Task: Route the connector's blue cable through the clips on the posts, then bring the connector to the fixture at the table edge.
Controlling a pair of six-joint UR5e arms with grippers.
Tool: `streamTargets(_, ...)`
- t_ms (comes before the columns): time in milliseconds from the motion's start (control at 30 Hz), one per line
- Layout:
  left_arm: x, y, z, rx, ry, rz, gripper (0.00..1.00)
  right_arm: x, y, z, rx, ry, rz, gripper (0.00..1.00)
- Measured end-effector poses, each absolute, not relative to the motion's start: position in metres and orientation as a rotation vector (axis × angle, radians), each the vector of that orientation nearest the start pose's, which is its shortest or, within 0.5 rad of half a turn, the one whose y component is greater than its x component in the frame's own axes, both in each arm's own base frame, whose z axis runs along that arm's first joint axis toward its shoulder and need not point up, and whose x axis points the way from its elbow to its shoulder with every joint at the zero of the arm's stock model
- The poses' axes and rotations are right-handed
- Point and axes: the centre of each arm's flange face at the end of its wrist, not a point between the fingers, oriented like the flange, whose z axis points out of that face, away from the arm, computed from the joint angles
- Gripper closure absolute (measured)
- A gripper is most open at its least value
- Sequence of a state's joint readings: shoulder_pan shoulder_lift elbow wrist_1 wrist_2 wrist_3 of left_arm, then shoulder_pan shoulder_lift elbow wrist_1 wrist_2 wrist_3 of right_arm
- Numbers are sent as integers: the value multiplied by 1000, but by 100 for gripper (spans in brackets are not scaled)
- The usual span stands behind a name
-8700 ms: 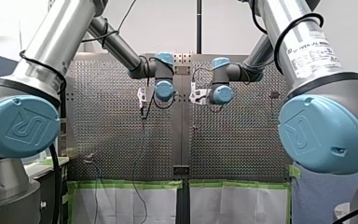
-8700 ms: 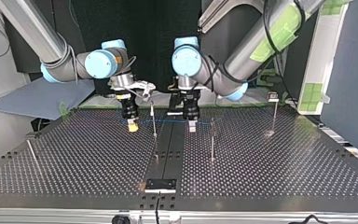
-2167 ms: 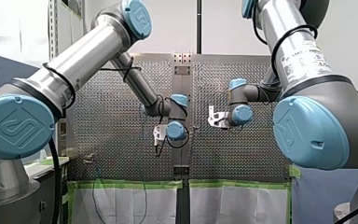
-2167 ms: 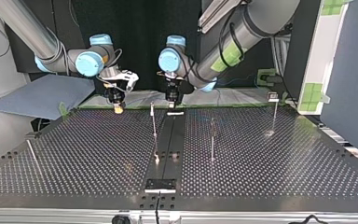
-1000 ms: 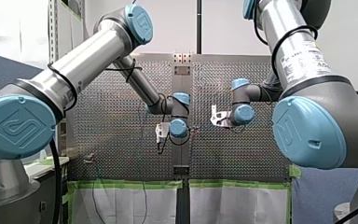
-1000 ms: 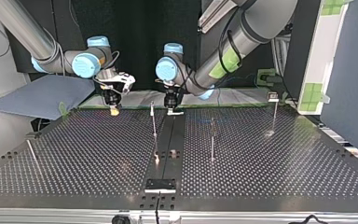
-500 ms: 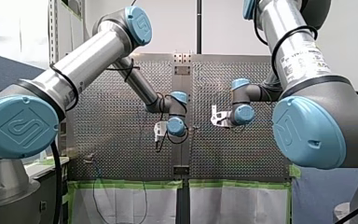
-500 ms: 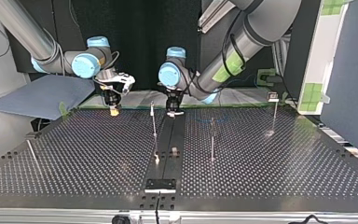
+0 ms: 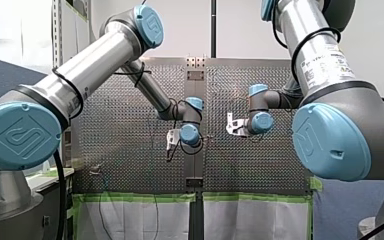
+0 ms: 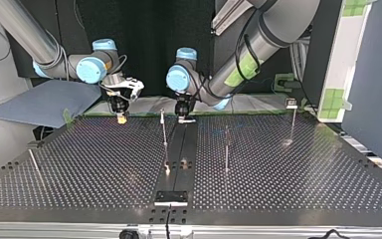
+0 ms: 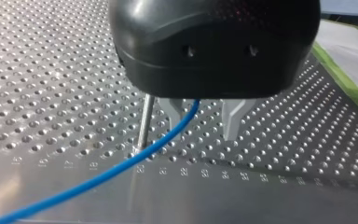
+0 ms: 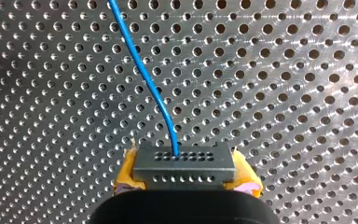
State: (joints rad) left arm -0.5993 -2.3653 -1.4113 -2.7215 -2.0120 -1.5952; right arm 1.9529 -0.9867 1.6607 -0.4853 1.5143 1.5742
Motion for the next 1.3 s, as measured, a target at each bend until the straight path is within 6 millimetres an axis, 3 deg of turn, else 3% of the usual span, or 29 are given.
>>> streamTargets(67, 515, -463, 114, 195, 1751, -64, 23, 360, -523, 155, 1689, -1088, 1408, 100)
streamTargets(100, 514, -464, 117, 198, 1747, -71, 23, 360, -523, 155, 1689, -1088, 1408, 100)
streamTargets(133, 513, -465, 120, 200, 1744, -77, 2, 360, -523, 155, 1690, -1088, 1408, 100)
streamTargets(367, 505, -473, 130, 232, 1752, -110, 2, 360, -523, 155, 1688, -1089, 1407, 100)
streamTargets(900, 466, -480, 112, 353, 1852, -138, 2, 361, -523, 156, 1697, -1076, 1419, 100)
streamTargets(1300, 470, -479, 139, 258, 1784, -147, 2, 363, -522, 156, 1705, -1073, 1422, 100)
